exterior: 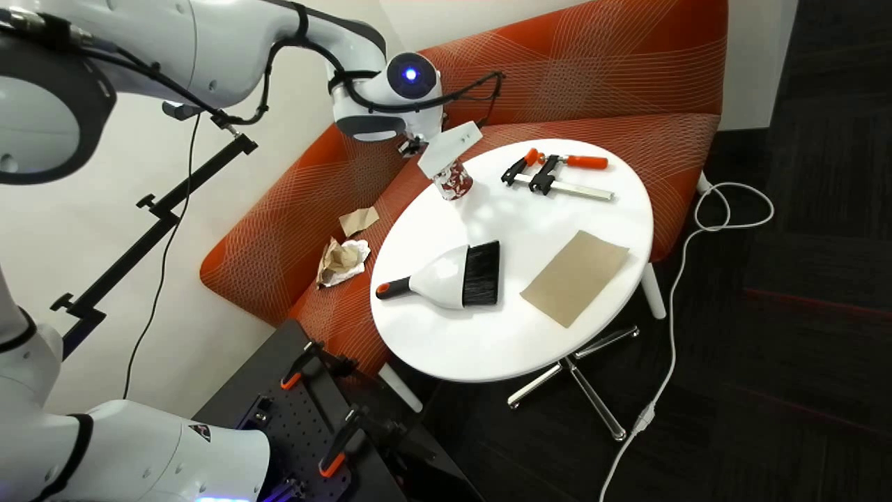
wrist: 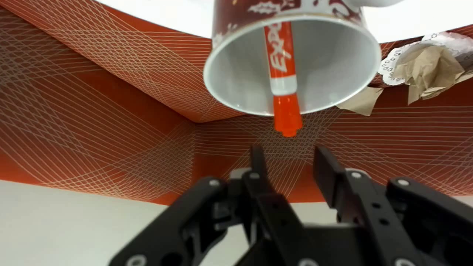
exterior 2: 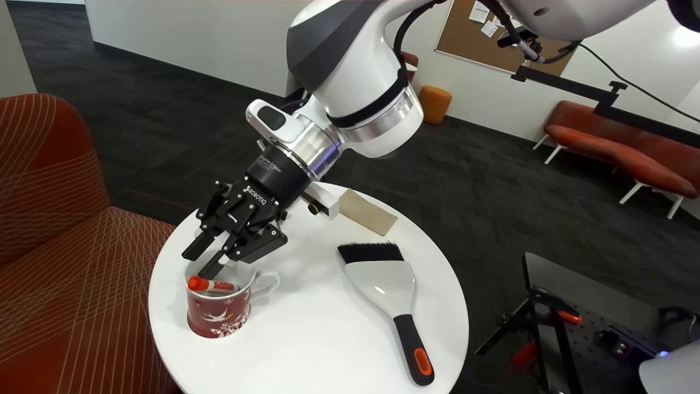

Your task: Put the marker in the mug

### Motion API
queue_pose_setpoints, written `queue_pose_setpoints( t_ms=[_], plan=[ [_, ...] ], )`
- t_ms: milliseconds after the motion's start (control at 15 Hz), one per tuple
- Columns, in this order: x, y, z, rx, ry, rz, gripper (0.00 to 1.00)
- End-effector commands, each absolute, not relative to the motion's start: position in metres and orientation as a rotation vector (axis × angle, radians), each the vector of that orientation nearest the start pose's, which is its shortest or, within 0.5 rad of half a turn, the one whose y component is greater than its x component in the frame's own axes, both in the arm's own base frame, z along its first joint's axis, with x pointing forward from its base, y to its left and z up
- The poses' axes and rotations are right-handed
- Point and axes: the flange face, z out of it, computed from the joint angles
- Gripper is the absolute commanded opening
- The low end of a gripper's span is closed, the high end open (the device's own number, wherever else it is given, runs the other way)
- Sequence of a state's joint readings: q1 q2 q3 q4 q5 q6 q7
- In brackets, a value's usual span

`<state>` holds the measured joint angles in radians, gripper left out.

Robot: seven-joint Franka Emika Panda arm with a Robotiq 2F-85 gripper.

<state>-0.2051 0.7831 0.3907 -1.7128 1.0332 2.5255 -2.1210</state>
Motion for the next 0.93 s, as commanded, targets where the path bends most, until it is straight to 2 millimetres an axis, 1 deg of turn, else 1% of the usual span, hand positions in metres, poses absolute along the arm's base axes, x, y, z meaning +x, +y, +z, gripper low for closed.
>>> queue_pose_setpoints(
  t_ms=[0,133,200,267,600,867],
  plan=[
    [0.667,0.098,0.176,-1.954,-1.548,-0.960,0.72],
    [0.663,0.102,0.184,-1.947,-1.565,-0.974,0.85],
    [0.662,0.103,0.188,-1.938,-1.577,-0.987,0.94],
    [0.660,0.105,0.194,-1.931,-1.591,-1.004,0.99],
    [0.655,0.103,0.221,-1.913,-1.624,-1.065,1.00],
    [0.651,0.099,0.233,-1.940,-1.630,-1.054,1.00]
  ],
)
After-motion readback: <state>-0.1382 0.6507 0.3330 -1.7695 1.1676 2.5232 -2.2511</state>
